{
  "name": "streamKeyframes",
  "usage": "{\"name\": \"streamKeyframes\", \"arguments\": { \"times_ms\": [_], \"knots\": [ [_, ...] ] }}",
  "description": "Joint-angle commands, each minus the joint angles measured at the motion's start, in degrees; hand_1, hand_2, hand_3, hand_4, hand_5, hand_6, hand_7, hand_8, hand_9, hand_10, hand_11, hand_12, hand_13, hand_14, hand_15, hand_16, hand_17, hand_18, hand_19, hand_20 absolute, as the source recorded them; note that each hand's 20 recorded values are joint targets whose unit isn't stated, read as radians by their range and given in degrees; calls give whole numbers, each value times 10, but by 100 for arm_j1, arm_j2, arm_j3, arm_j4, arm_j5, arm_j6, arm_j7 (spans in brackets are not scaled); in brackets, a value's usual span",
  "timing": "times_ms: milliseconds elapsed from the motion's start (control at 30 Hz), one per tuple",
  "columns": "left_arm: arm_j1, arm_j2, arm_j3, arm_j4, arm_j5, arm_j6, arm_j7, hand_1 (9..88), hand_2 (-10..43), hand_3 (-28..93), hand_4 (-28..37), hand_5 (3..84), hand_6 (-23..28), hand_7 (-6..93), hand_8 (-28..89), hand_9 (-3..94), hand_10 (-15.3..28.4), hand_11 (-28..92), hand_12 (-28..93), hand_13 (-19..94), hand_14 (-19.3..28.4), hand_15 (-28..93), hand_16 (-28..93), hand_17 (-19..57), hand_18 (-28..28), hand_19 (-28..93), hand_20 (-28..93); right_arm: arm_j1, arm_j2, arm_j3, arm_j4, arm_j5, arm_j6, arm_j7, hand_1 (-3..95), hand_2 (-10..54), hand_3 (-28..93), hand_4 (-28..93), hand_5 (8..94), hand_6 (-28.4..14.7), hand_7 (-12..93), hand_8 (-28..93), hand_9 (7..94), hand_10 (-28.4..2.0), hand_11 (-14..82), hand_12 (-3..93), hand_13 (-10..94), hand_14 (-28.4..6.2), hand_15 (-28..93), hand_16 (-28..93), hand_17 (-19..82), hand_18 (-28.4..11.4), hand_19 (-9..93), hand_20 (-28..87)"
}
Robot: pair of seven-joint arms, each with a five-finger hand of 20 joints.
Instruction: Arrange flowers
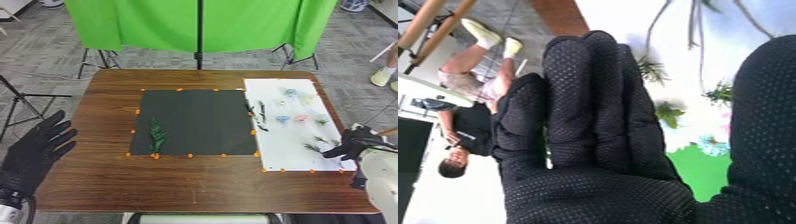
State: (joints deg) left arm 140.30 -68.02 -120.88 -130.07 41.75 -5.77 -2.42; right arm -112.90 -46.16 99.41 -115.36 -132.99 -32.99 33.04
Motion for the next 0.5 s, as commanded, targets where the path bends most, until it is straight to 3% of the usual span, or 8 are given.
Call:
{"name": "streamKeyframes", "arguments": {
  "times_ms": [33, 67, 167, 500],
  "knots": [
    [21, 31, 26, 30, 17, 29, -40, 245, -37, 686, -283, 246, 17, 206, -118, 190, 94, 207, 160, 128, 116, 322, -1, -120, 181, 396, 76, -39, -99, -219, 216, 400, 20, 149, 404, -95, 617, -283, 711, 17, 379, -228, 777, -90, 437, 269, 671, -75, 693, 253, 342, -188, 909, 373],
    [6, 39, 24, 37, 15, 22, -52, 245, -37, 685, -283, 246, 17, 206, -118, 190, 94, 207, 160, 128, 116, 322, -1, -120, 181, 396, 76, -26, -114, -220, 234, 537, 5, 206, 442, -95, 573, -283, 743, 20, 389, -147, 817, -83, 426, 271, 697, -71, 704, 275, 358, -188, 922, 389],
    [4, 52, 21, 42, 5, 13, -66, 245, -36, 686, -283, 246, 17, 206, -118, 190, 95, 207, 159, 128, 116, 323, -1, -120, 181, 396, 76, -97, -134, -212, 257, 548, 95, 142, 530, -95, 496, -283, 803, 15, 405, -100, 875, -80, 416, 277, 733, -71, 719, 296, 389, -193, 931, 432],
    [58, 33, -5, 11, 11, 27, -37, 244, -32, 685, -283, 246, 17, 207, -118, 190, 95, 206, 160, 128, 116, 323, -1, -120, 181, 397, 76, -156, -247, -16, -105, 479, 440, 216, 452, -95, 730, -283, 857, 10, 439, -45, 933, -69, 477, 294, 804, -60, 763, 322, 468, -207, 932, 556]
  ]
}}
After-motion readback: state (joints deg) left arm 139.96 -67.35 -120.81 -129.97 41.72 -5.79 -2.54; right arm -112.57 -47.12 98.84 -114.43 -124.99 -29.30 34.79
